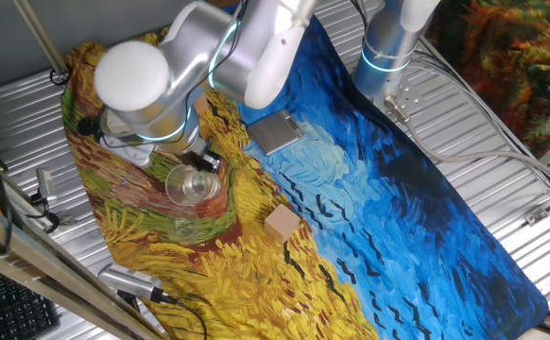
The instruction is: Pour the water from one cup into another empty cup
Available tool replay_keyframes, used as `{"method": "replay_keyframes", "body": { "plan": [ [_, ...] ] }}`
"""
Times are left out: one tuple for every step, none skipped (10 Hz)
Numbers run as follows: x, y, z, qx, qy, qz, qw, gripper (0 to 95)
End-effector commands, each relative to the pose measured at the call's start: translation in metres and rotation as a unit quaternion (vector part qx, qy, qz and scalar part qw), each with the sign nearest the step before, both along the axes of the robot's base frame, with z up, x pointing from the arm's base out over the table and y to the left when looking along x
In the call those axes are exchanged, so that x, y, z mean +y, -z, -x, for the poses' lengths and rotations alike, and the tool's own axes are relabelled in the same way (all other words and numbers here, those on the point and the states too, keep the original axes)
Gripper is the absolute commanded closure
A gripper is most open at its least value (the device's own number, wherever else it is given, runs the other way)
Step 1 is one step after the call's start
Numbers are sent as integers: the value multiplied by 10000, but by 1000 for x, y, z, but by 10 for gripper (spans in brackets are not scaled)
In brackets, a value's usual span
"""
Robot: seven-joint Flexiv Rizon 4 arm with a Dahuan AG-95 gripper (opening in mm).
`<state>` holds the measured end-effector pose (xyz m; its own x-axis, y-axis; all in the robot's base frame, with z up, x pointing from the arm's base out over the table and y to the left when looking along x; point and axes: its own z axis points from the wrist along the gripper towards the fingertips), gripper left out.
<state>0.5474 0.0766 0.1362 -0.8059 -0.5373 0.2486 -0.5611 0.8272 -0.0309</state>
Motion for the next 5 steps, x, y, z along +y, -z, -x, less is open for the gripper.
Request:
{"method": "replay_keyframes", "body": {
  "plan": [
    [-1,0,1,7,10,25,10000,950],
    [0,0,1,36,10,46,10000,950],
    [0,0,1,62,15,69,10000,950],
    [0,0,1,107,34,87,9999,950],
    [0,0,1,140,45,112,9998,950]
  ]
}}
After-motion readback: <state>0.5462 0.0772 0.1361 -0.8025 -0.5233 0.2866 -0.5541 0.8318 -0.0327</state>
